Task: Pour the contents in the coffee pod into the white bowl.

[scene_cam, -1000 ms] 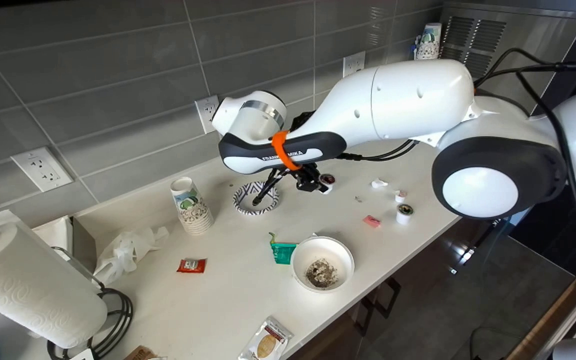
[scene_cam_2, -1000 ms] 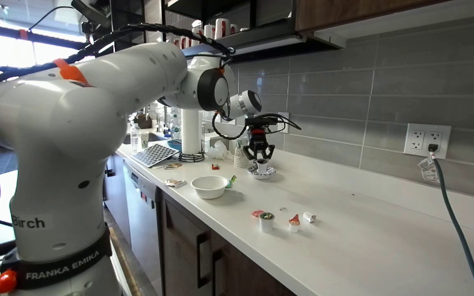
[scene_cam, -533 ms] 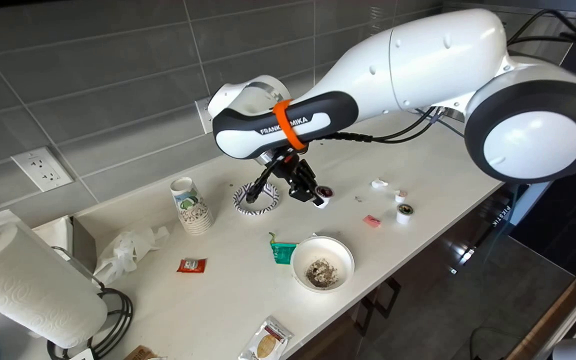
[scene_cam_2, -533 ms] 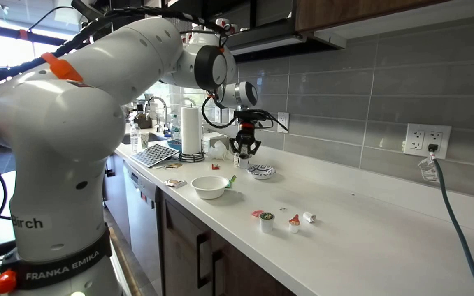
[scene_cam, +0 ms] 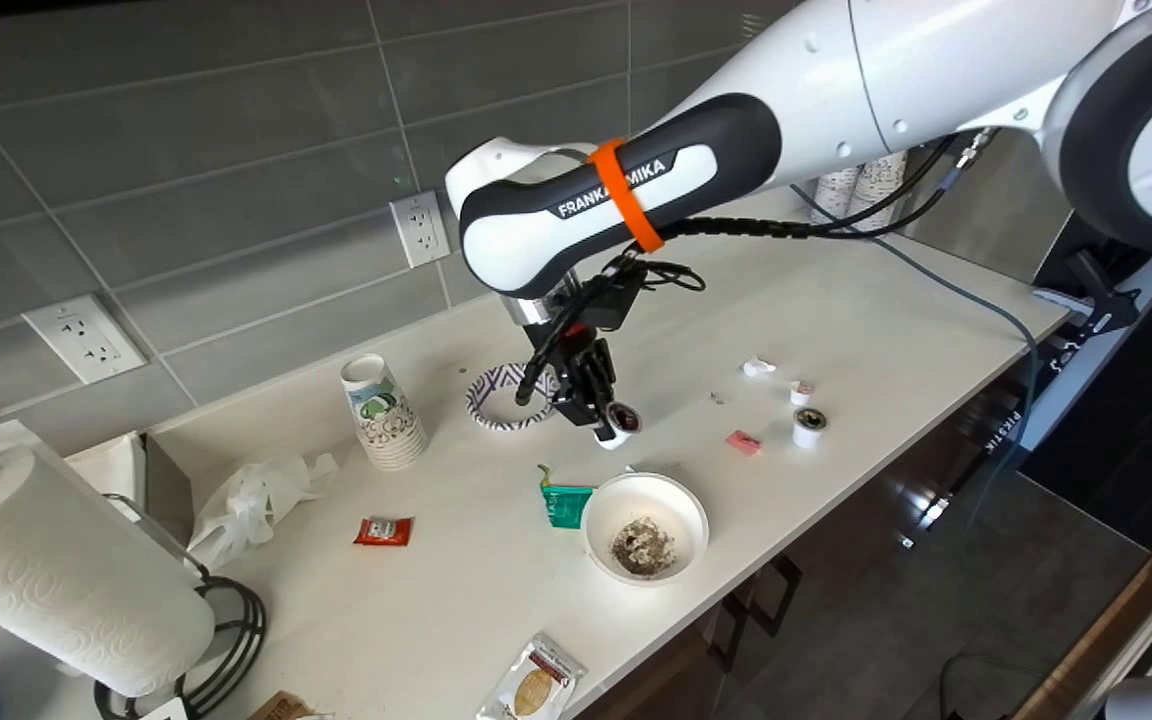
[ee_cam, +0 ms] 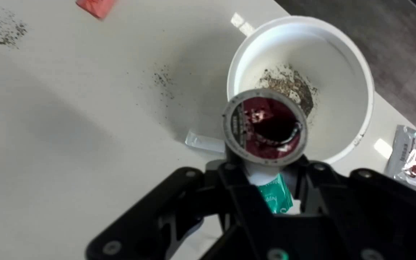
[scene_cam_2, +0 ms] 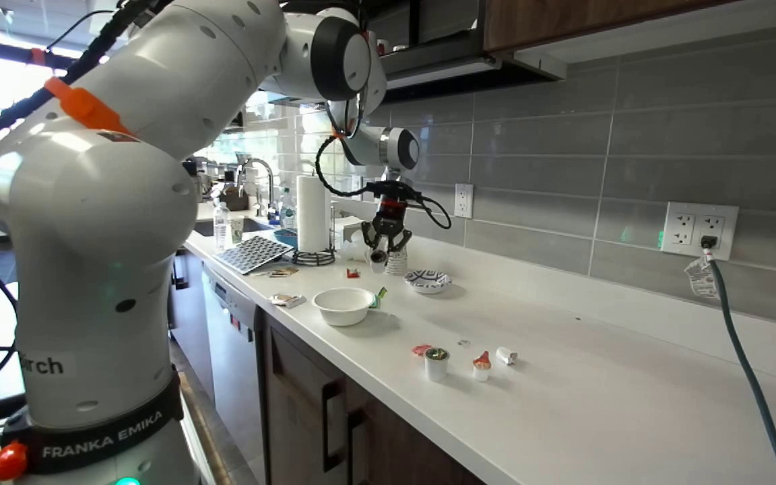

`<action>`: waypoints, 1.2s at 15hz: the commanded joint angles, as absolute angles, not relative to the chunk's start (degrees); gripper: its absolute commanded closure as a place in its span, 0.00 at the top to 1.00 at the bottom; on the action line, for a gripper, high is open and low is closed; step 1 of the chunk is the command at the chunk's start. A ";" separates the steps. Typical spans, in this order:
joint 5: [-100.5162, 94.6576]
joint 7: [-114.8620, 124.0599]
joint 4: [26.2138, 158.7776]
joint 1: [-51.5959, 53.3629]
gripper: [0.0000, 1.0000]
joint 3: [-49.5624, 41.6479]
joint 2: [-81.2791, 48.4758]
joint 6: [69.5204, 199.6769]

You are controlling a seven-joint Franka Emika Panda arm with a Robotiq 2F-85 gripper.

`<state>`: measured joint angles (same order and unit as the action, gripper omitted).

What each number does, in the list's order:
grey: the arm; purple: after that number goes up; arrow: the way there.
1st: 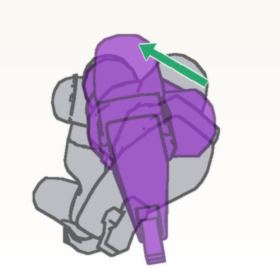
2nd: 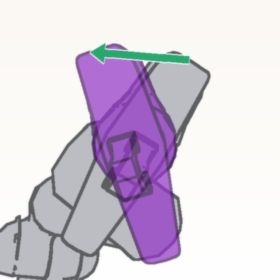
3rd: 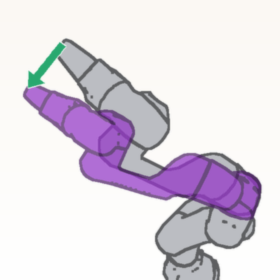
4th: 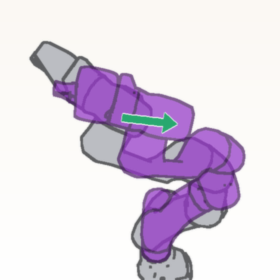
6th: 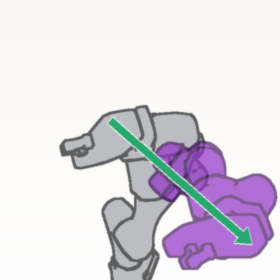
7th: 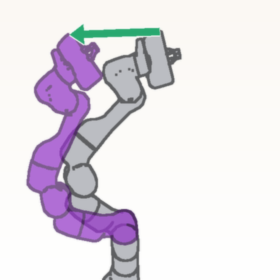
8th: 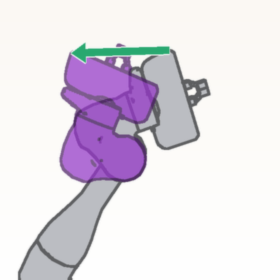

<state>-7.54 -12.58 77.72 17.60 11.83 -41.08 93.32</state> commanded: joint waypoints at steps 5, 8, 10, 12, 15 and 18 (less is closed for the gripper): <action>-2.78 -9.51 102.61 15.15 0.08 13.22 -27.10 116.94; -1.08 -11.02 111.51 13.91 0.08 13.99 -23.03 126.87; 0.02 -12.89 117.78 12.78 0.08 14.75 -20.52 134.37; 2.26 -14.69 124.28 11.29 0.08 15.63 -18.53 140.51; 0.31 -13.41 120.94 12.14 0.33 14.83 -21.05 138.73; 0.62 -13.62 122.28 11.90 0.33 14.88 -20.04 139.18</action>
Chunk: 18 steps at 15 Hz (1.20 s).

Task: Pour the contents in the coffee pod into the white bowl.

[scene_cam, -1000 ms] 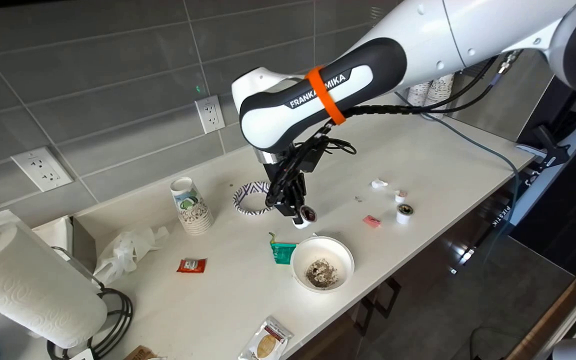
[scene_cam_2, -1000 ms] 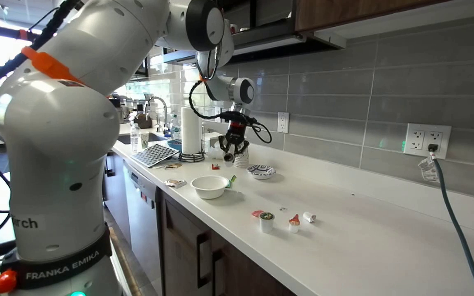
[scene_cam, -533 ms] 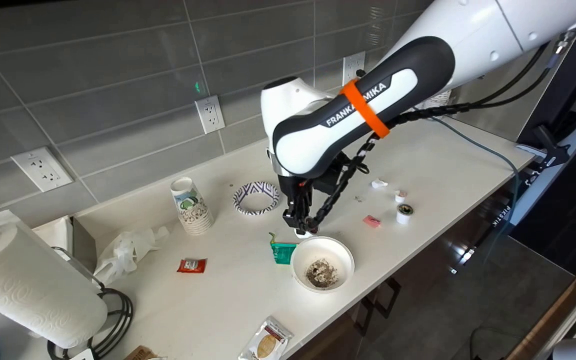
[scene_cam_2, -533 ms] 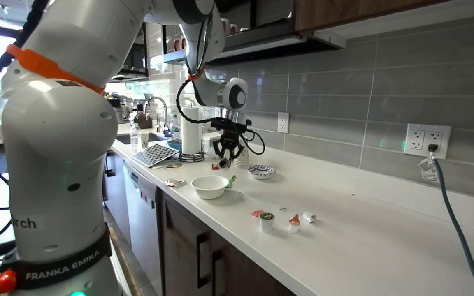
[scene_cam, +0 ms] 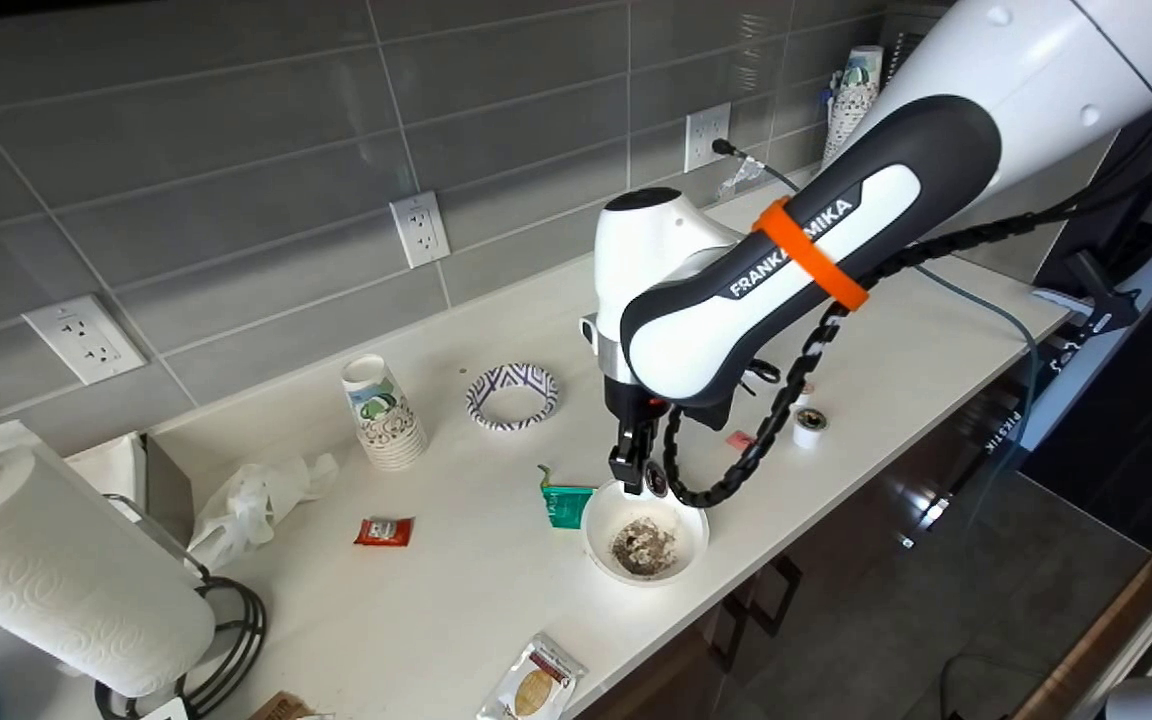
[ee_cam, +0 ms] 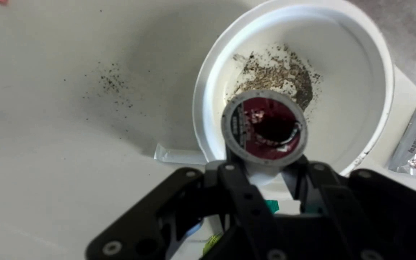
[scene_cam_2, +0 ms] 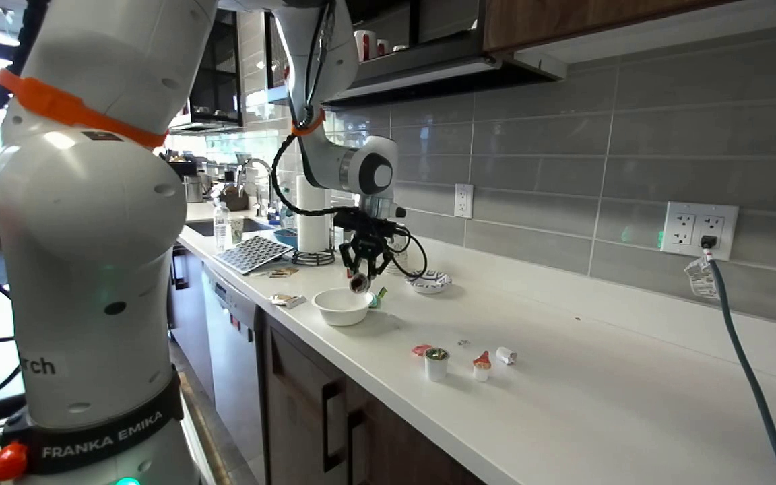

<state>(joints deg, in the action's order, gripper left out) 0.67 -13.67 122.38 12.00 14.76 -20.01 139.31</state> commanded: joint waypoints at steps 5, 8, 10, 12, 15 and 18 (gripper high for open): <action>1.19 -14.34 122.33 11.72 0.08 15.29 -20.08 140.32; 2.22 -15.95 123.22 11.18 0.08 15.91 -19.76 142.78; 1.44 -16.39 124.59 11.36 0.08 15.86 -19.01 146.23; 1.84 -18.19 126.04 10.92 0.08 16.56 -18.59 150.15; 3.65 -20.99 128.27 9.34 0.08 18.27 -18.05 154.52; 5.56 -23.28 130.73 7.18 0.08 20.16 -16.86 157.30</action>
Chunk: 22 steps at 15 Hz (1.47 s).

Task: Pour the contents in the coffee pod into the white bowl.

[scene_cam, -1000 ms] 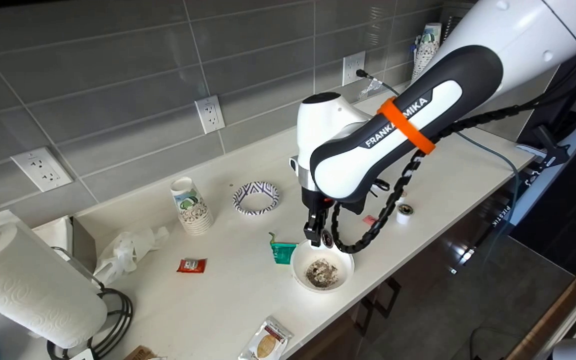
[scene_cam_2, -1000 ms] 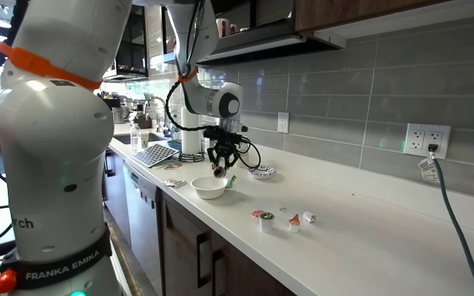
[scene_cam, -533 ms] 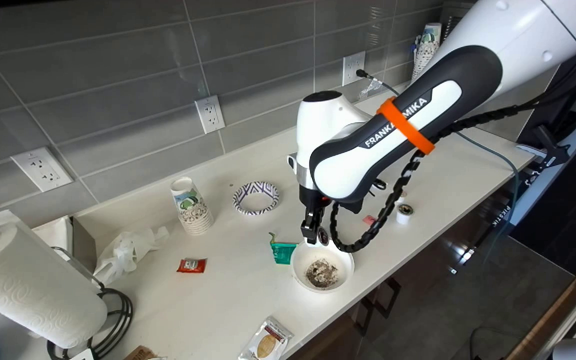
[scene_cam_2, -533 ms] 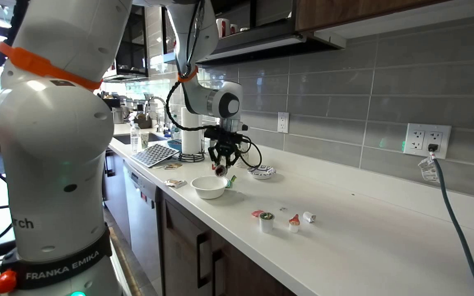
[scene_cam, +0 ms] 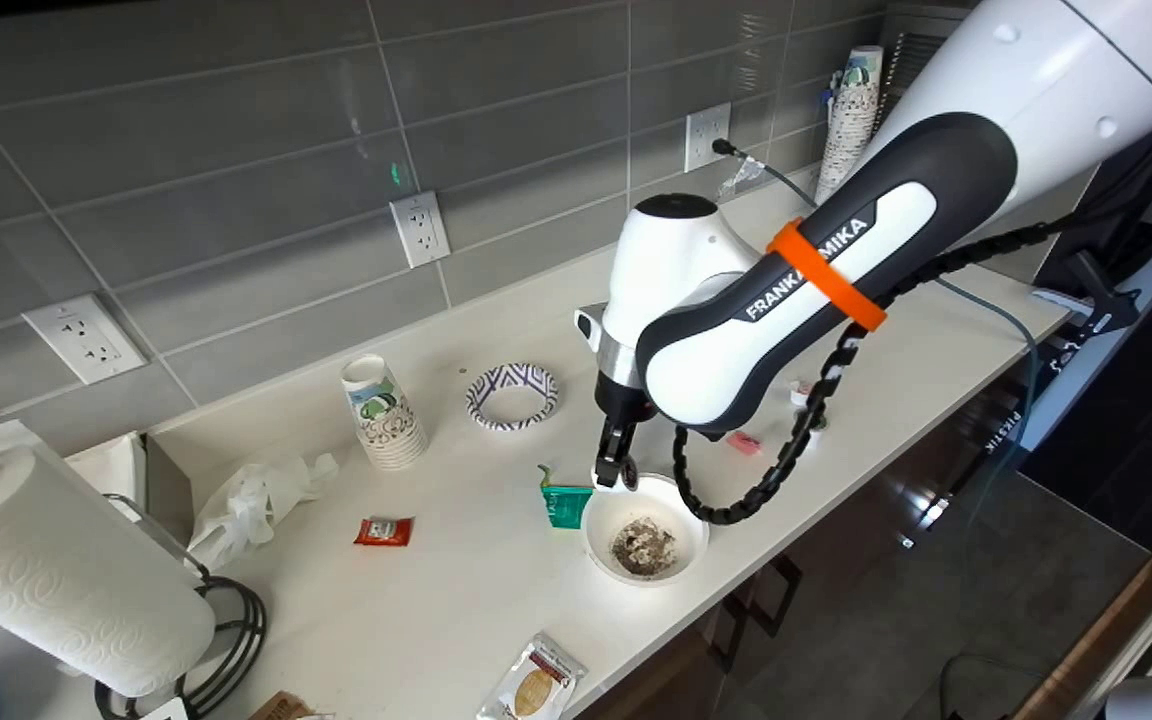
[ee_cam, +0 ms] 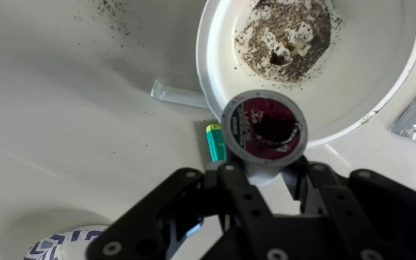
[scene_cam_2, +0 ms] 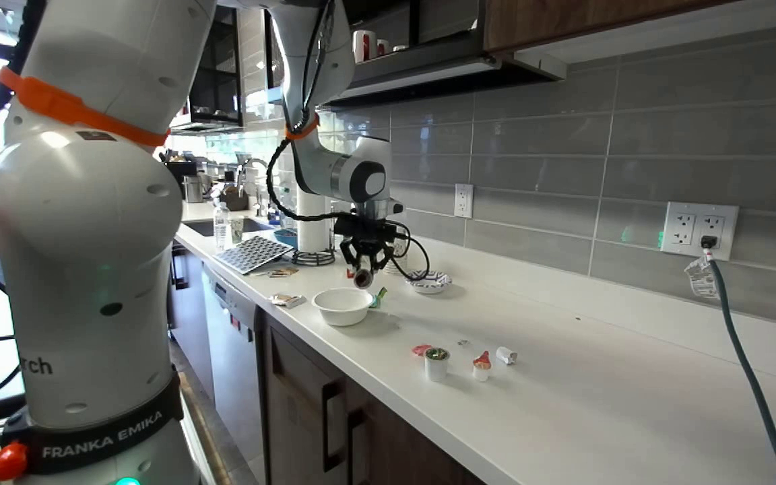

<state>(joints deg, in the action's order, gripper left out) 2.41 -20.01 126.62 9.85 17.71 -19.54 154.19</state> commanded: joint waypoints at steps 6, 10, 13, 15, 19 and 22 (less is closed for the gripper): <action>6.76 -23.35 135.50 5.44 0.08 20.26 -12.34 158.65; 8.49 -24.25 136.54 5.53 0.08 20.51 -10.92 158.57; 9.89 -25.47 136.49 5.77 0.08 21.07 -10.49 158.01; 10.80 -26.72 137.28 5.84 0.08 21.60 -9.45 157.63; 19.23 -35.57 139.77 4.15 0.08 24.92 -8.57 163.38; 29.32 -44.15 140.45 2.22 0.08 29.01 -8.99 168.13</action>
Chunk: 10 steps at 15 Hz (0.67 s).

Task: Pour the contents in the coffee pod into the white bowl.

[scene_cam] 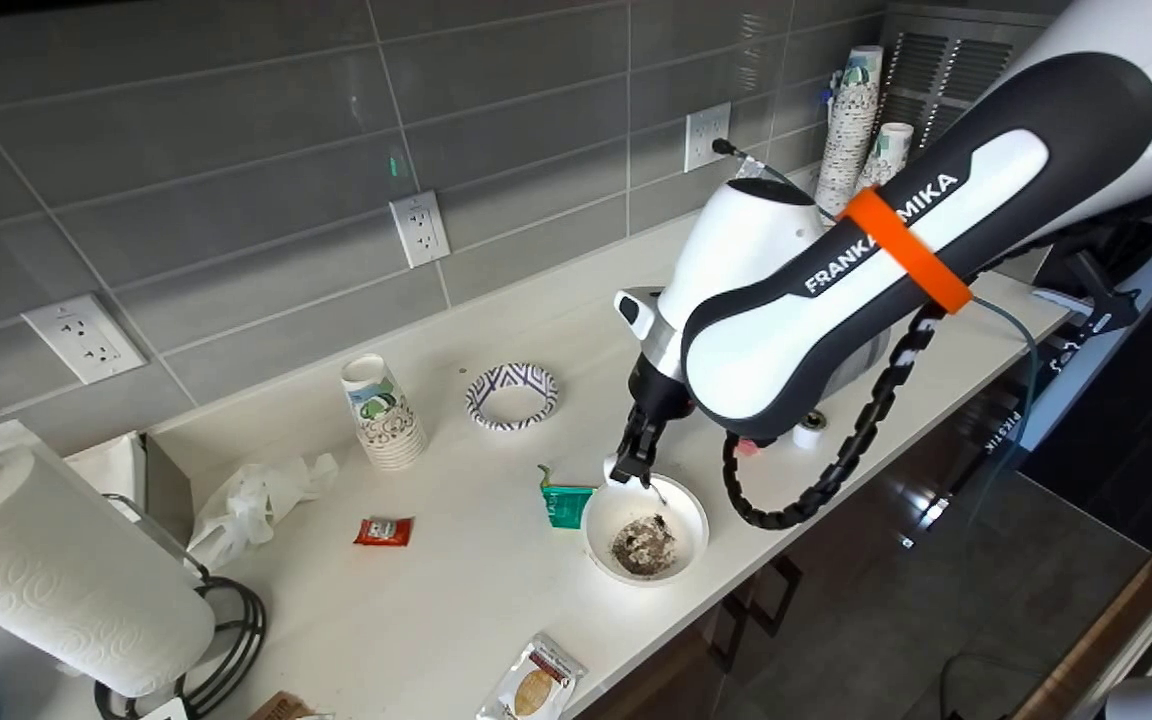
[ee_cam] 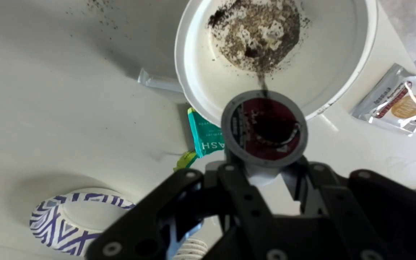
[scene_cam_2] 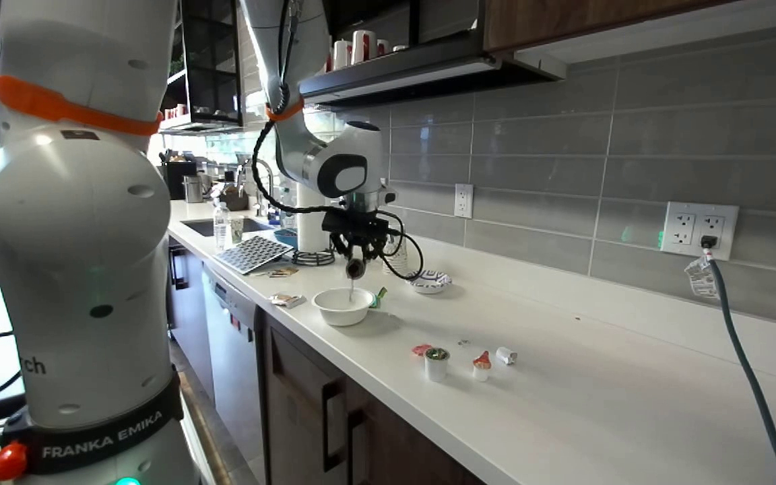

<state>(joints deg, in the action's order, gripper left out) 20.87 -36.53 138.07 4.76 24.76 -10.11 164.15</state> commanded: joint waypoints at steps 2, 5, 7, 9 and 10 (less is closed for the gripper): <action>35.12 -49.73 140.46 0.67 0.08 31.54 -9.18 169.04; 41.44 -56.04 140.30 -0.89 0.08 33.58 -9.02 168.63; 47.27 -62.17 139.65 -2.66 0.08 35.44 -9.21 168.81; 53.77 -68.96 138.97 -4.38 0.08 37.08 -9.20 168.79; 57.42 -73.03 138.42 -5.31 0.08 37.96 -9.20 168.37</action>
